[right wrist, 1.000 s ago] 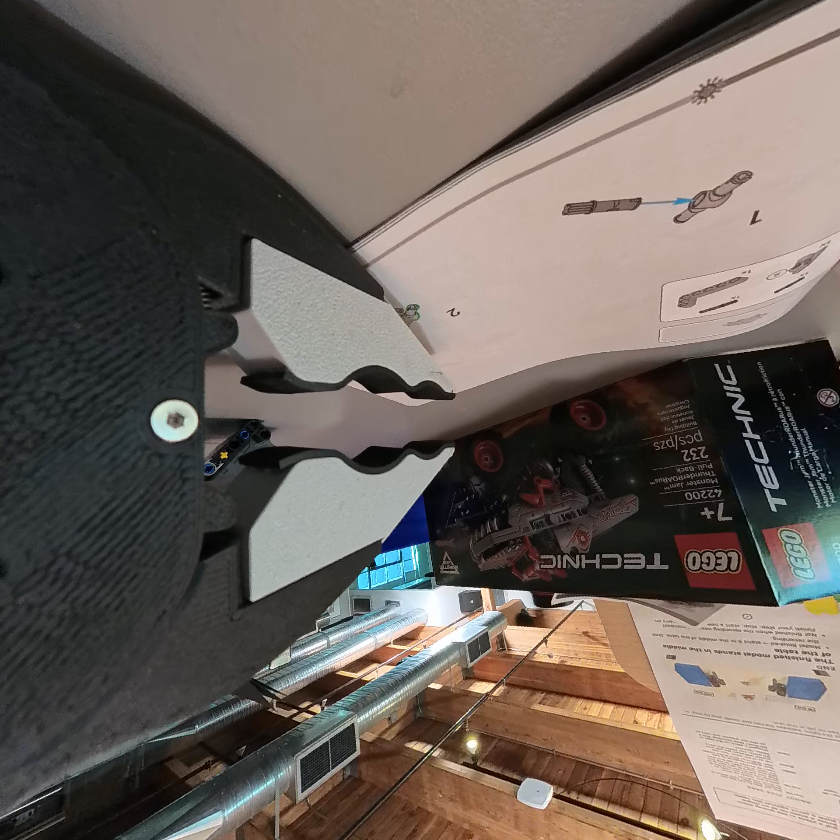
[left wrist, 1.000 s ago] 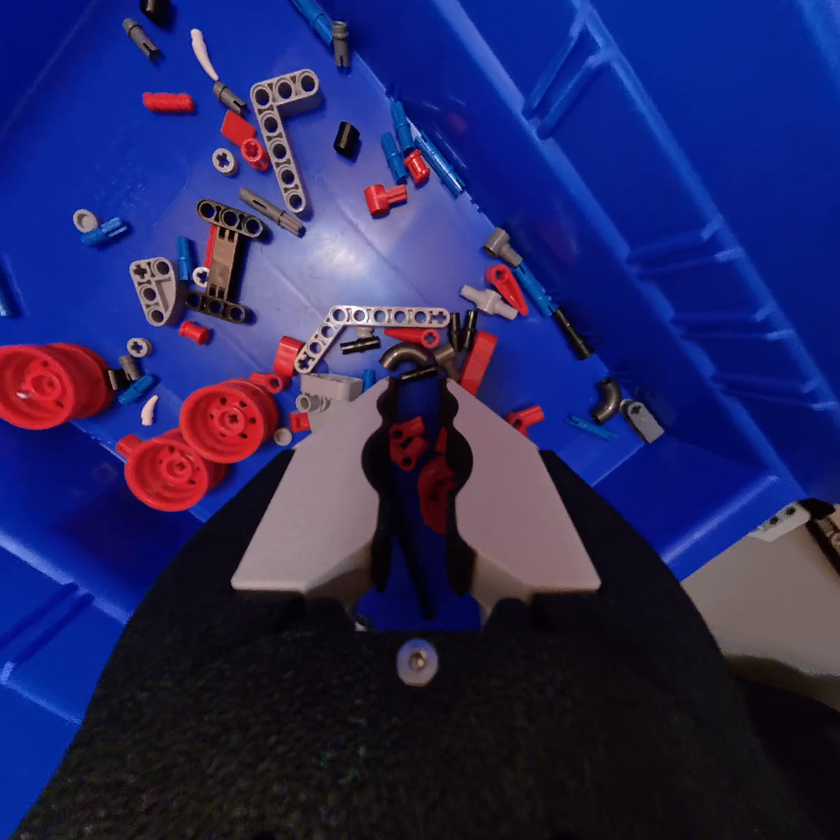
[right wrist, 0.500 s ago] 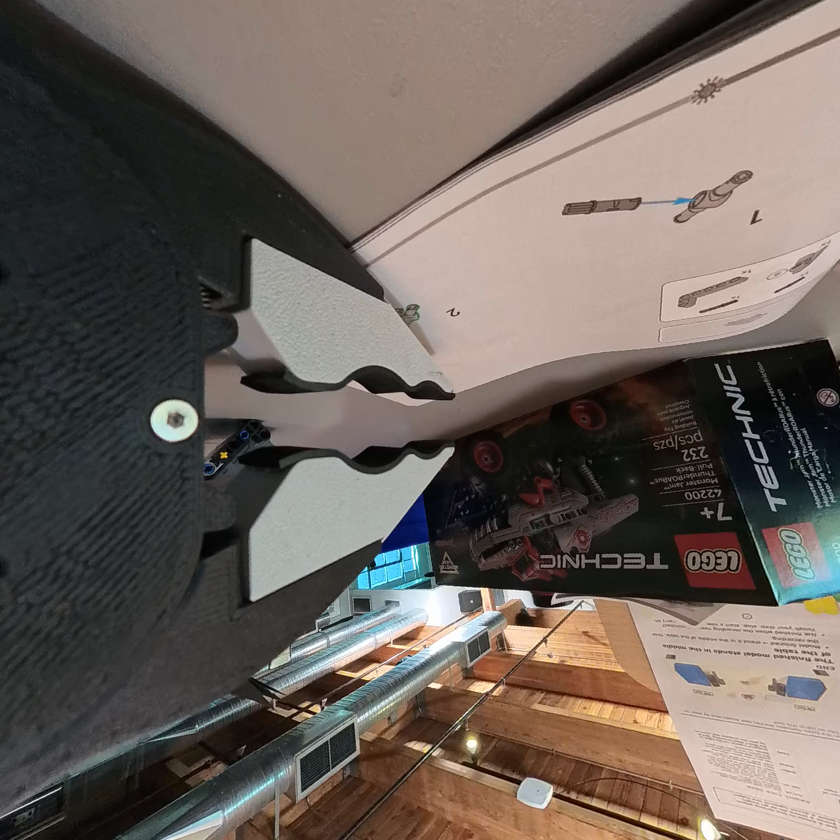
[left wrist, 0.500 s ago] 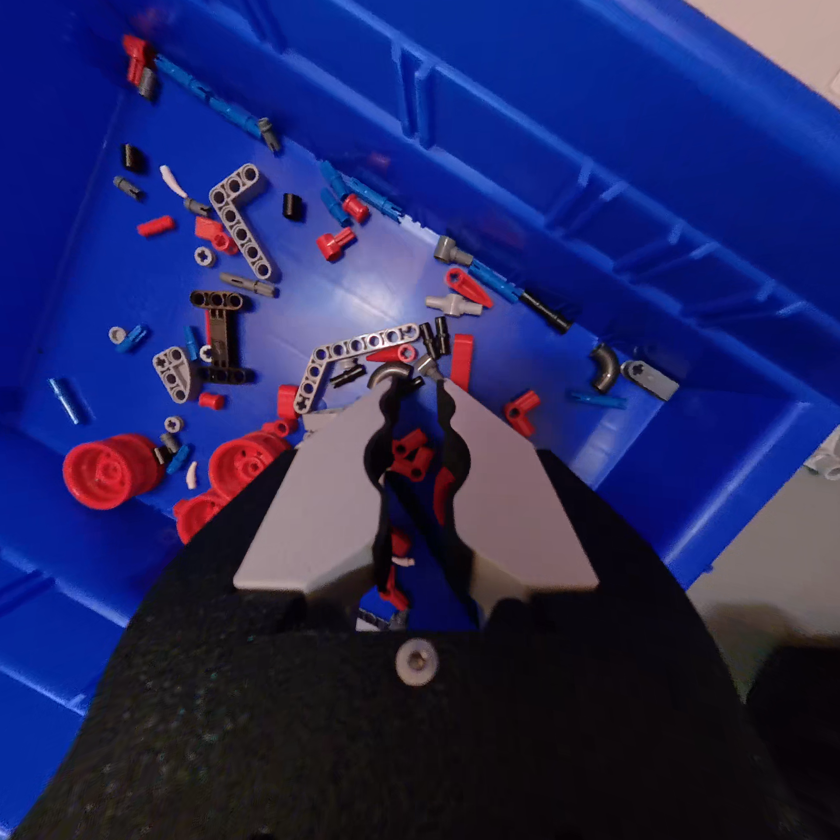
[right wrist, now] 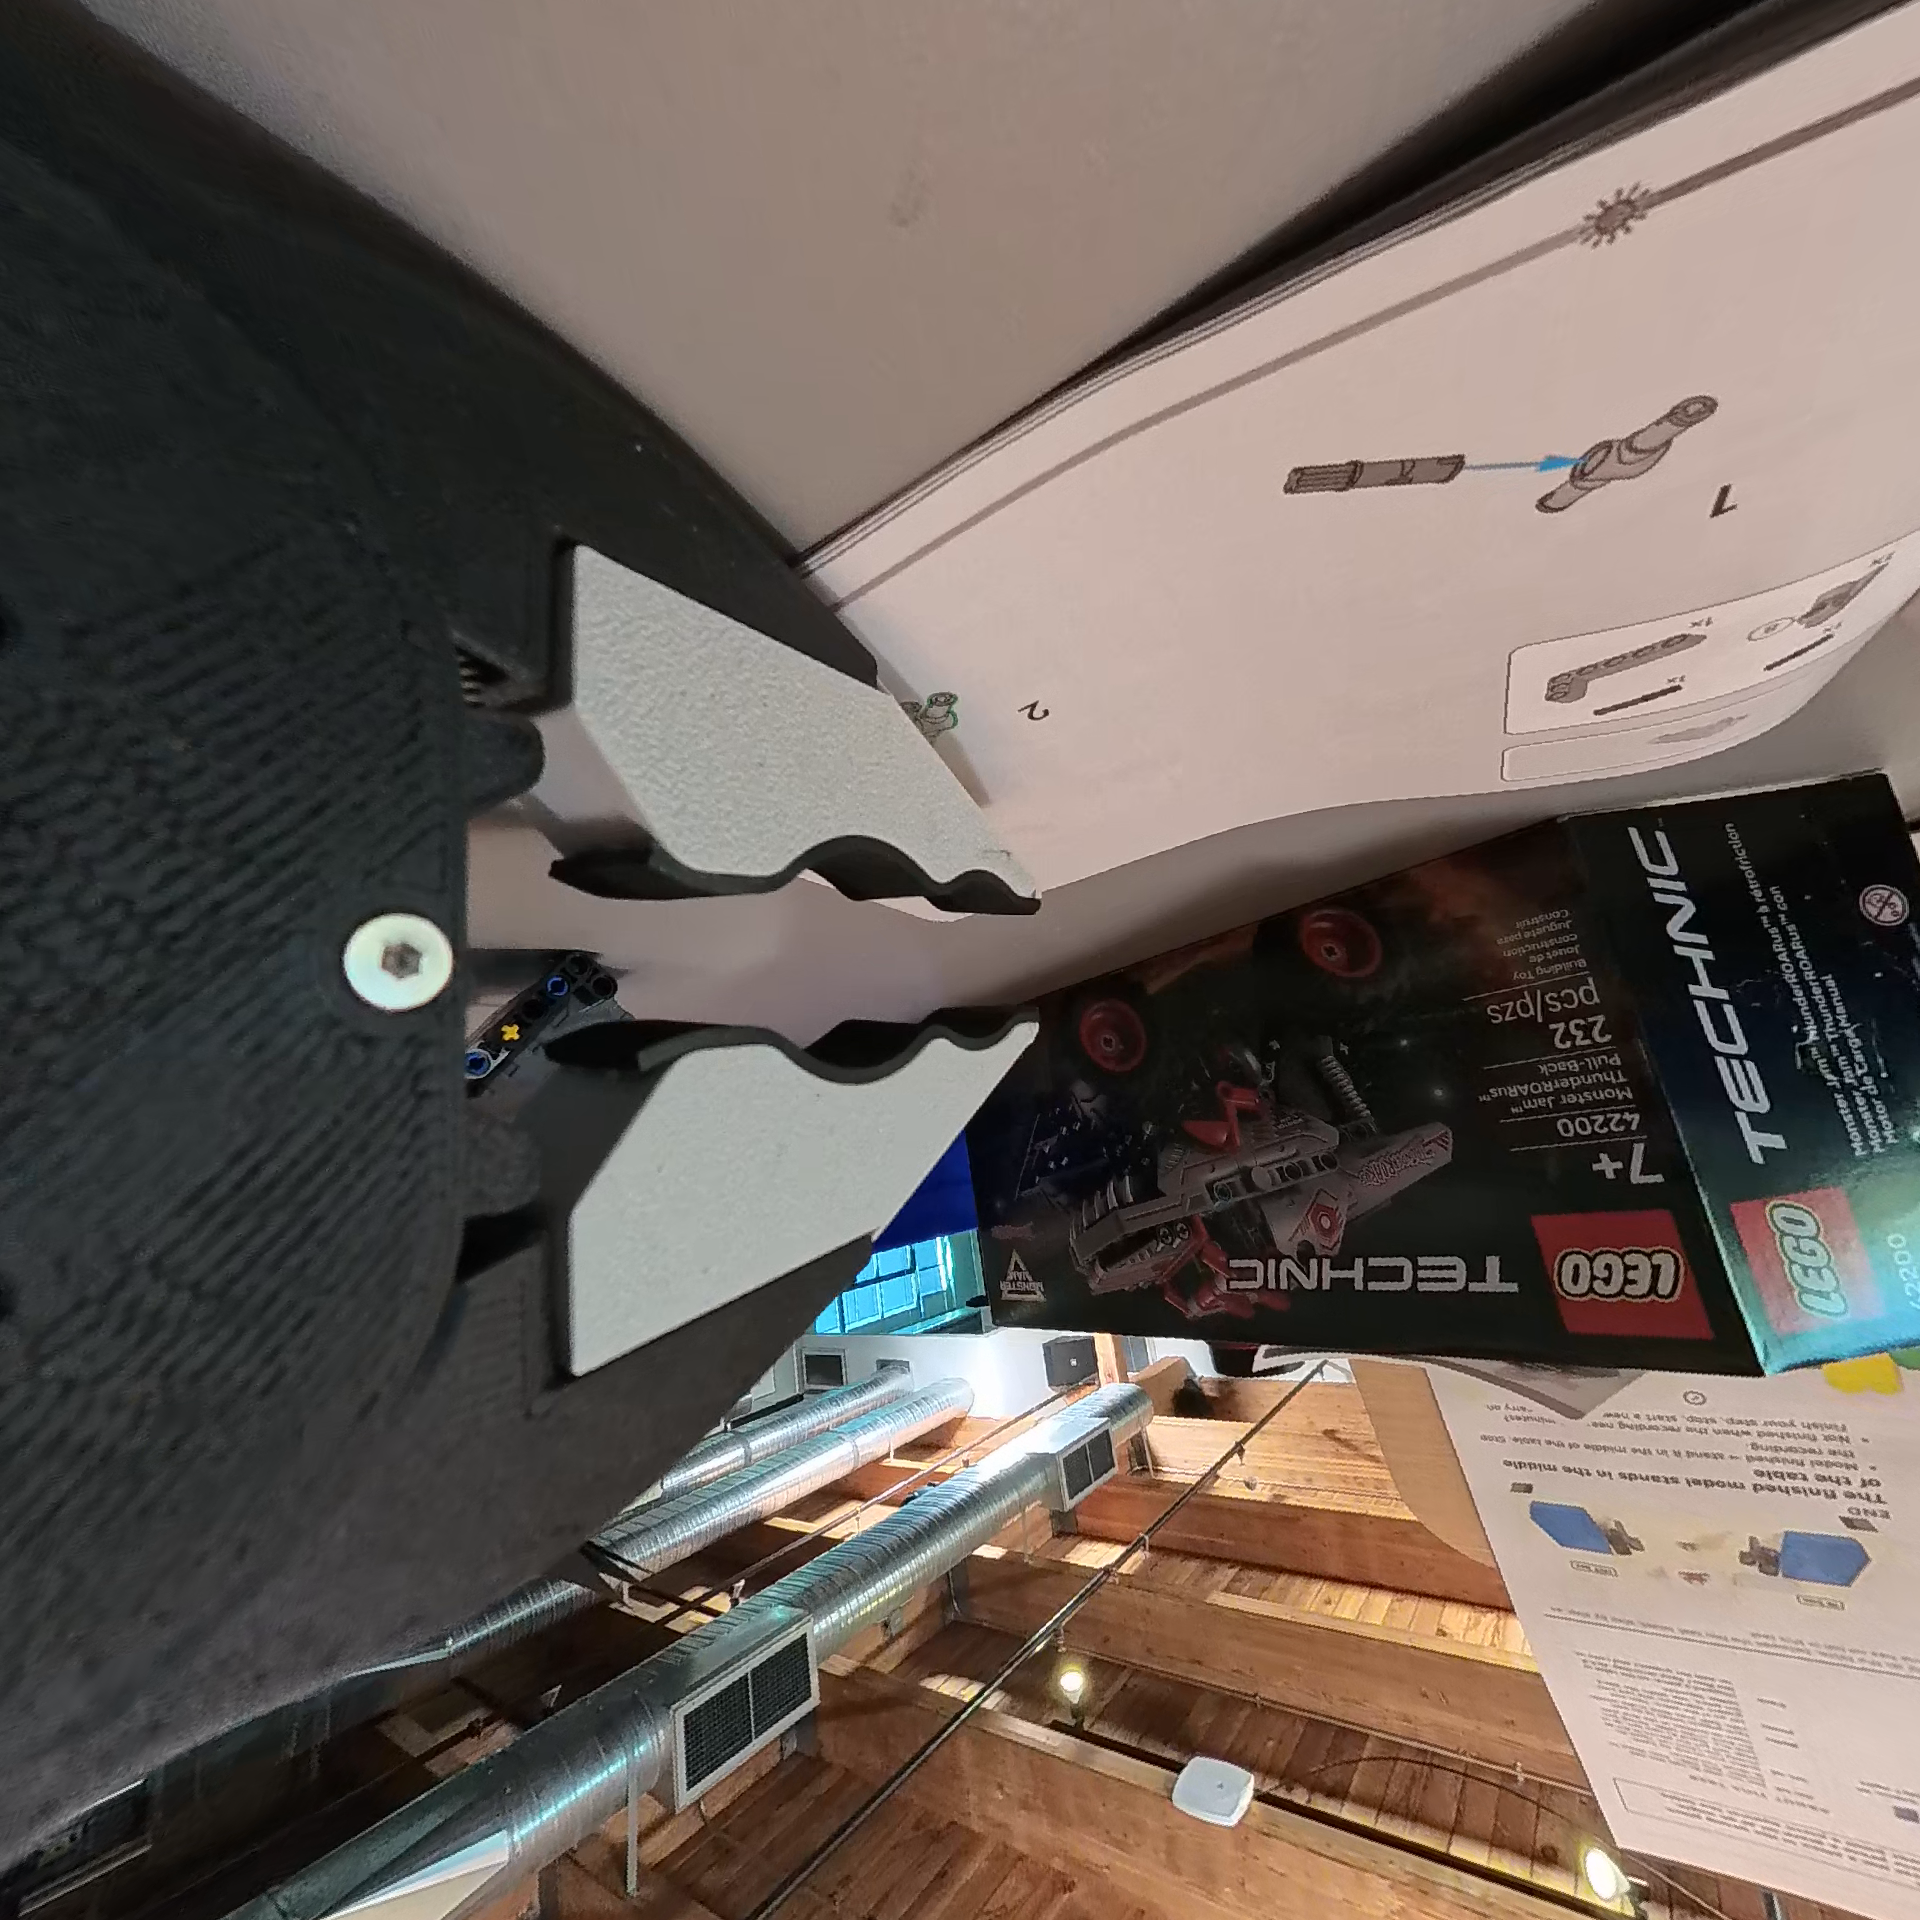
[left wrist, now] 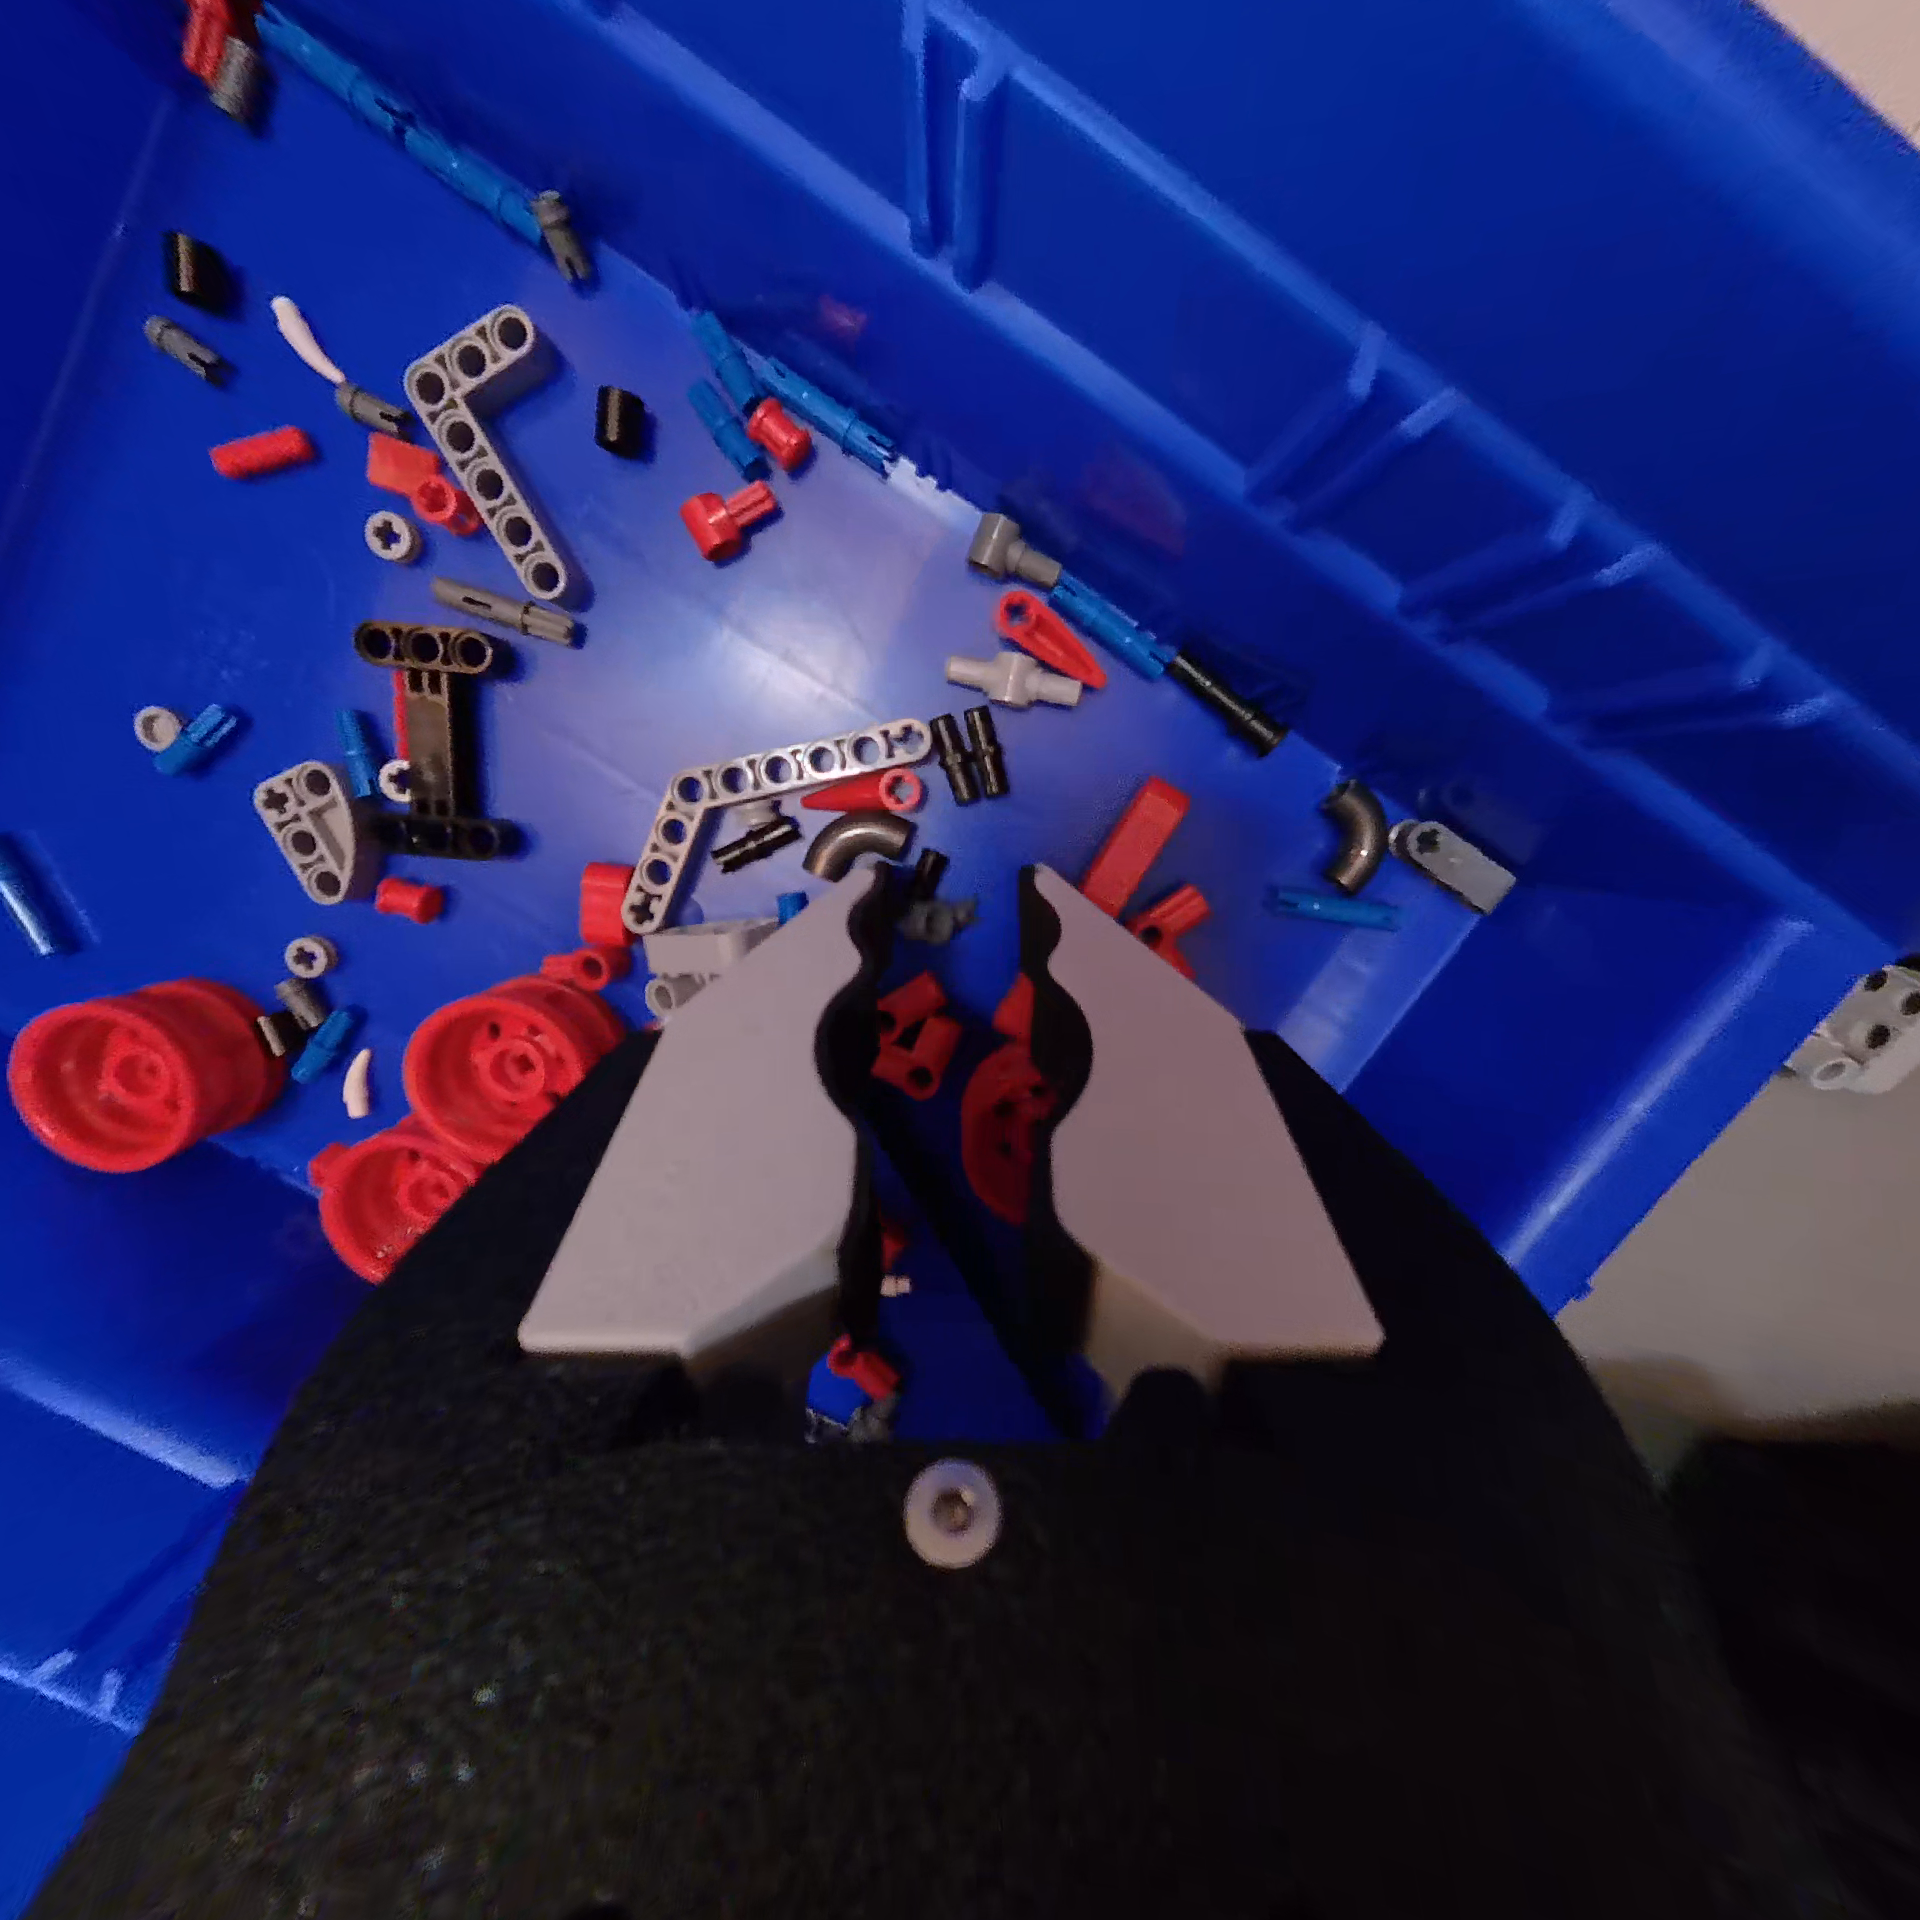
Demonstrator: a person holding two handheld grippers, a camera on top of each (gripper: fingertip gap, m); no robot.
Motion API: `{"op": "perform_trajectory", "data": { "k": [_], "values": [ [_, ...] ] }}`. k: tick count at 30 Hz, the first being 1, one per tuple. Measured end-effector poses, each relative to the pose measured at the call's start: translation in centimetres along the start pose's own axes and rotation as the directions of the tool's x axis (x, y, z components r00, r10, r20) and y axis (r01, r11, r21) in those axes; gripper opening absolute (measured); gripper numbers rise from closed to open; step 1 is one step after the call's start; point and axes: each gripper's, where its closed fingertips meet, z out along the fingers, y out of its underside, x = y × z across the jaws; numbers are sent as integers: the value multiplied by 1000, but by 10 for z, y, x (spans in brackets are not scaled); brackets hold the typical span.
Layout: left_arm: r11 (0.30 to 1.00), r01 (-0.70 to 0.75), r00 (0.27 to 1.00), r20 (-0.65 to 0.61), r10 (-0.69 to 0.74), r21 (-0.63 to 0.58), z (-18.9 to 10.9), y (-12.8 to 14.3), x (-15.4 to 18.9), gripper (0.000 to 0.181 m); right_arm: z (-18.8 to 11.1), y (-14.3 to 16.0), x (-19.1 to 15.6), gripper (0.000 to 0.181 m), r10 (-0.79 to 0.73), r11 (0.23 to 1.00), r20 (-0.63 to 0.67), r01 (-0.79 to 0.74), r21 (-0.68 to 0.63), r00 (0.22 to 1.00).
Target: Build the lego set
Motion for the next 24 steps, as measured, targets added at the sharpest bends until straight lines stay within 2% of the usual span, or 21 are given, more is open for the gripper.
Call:
{"op": "perform_trajectory", "data": {
  "k": [24],
  "values": [
    [997, 58, 998, 23, -56, -57, 0, 2, 0, 21, 0, 0, 0, 17, 4, 1000, 1, -4, -1, 1000]
  ]
}}
